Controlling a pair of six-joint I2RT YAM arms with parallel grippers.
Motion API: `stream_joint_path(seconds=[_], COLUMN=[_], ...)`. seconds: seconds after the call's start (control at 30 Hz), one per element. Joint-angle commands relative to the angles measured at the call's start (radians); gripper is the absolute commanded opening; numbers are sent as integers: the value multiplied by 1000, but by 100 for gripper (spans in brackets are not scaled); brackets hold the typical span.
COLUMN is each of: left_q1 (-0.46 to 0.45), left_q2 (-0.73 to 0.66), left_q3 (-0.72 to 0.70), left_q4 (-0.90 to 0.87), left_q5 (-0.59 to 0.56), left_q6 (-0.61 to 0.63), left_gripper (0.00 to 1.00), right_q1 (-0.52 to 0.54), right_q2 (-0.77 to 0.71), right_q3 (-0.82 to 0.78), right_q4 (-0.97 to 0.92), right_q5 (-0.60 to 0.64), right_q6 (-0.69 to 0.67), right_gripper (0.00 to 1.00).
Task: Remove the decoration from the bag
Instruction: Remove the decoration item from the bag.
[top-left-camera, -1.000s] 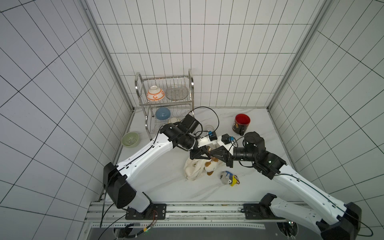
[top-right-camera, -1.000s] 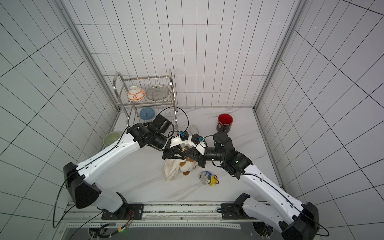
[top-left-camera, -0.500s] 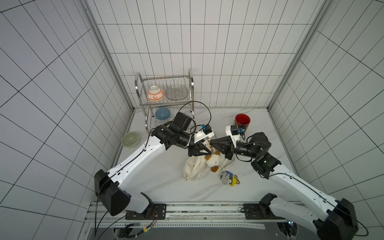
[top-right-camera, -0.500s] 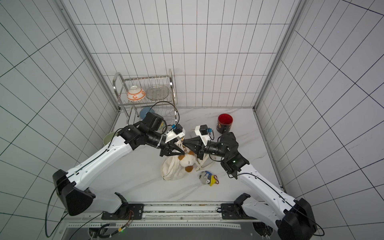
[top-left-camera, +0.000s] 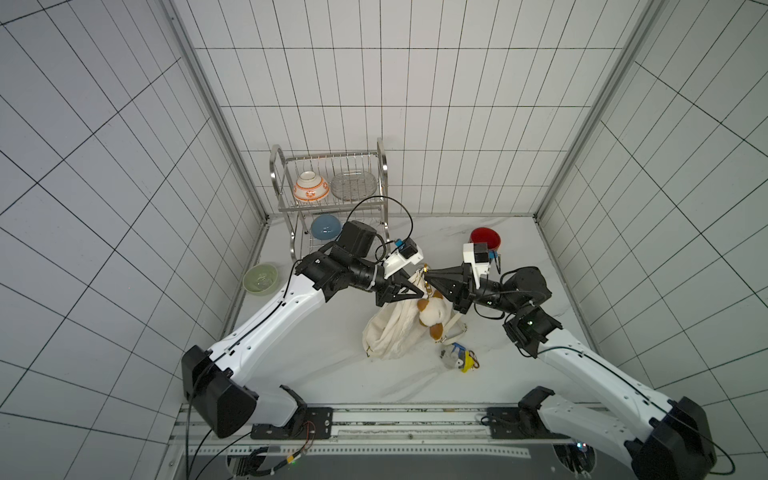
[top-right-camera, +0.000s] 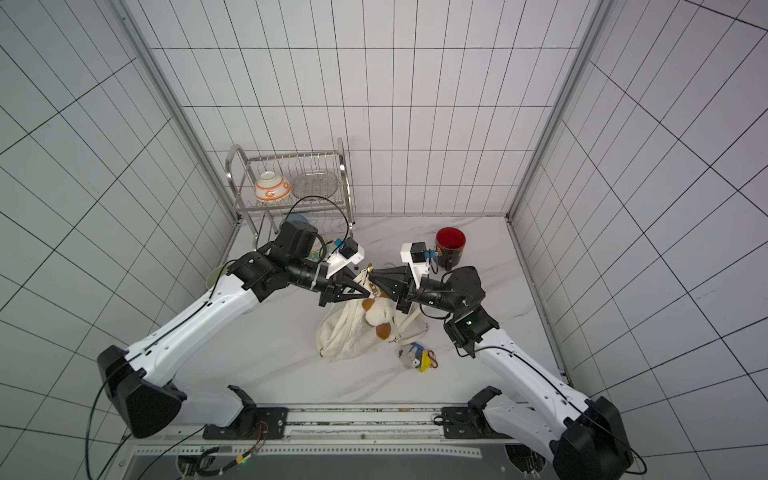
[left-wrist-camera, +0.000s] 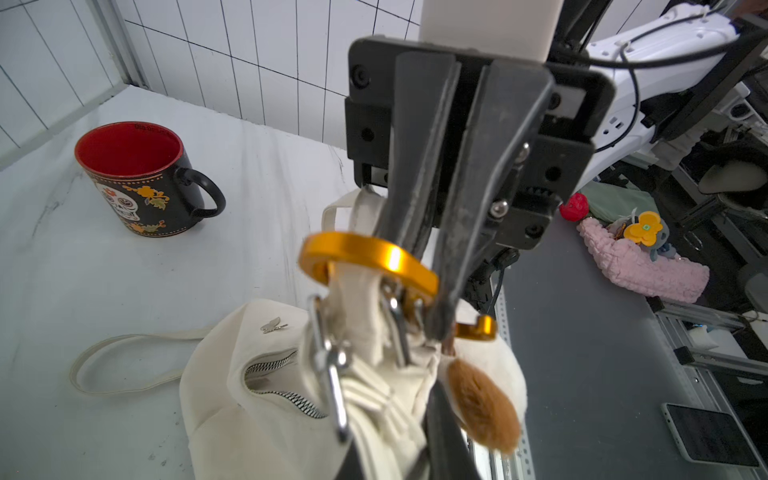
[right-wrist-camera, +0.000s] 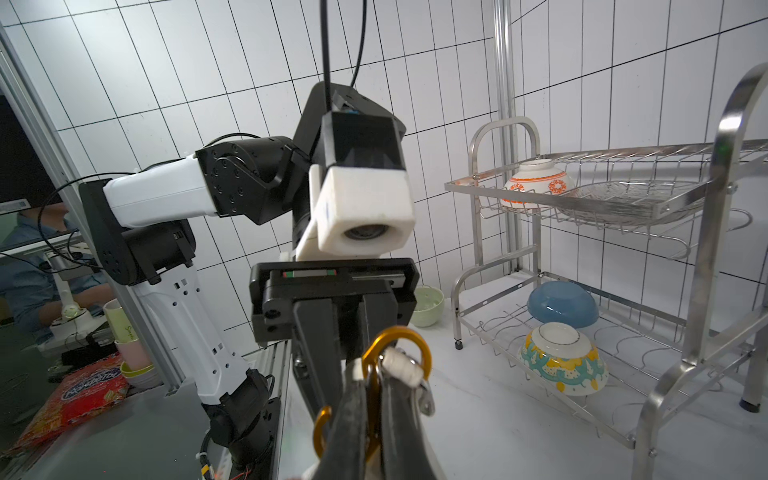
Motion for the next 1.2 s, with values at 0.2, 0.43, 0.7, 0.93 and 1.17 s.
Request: stream_joint_path(seconds=[0.2, 0.43, 0.7, 0.93, 1.17], left_q1=[-96, -171, -168, -204, -271], left_q2=[27, -21, -151, -178, -138], left_q3=[54, -42, -72, -78, -45], left_q4=[-78, -40, 124, 123, 84], left_q5=[-113, -224, -378, -517, -529], left_q6=[154, 198, 212, 389, 467], left_gripper=[0, 0, 0, 0, 0], right_q1=[-26, -69, -104, -104, -102], right_q2=[23, 61, 111, 4, 17], right_q3=[-17, -26, -66, -69, -25], right_q4=[278, 485, 559, 332, 414], right_q5=[95, 141, 99, 95, 65], right_q6=[162, 342, 485, 336, 352], right_gripper=[0, 0, 0, 0, 0])
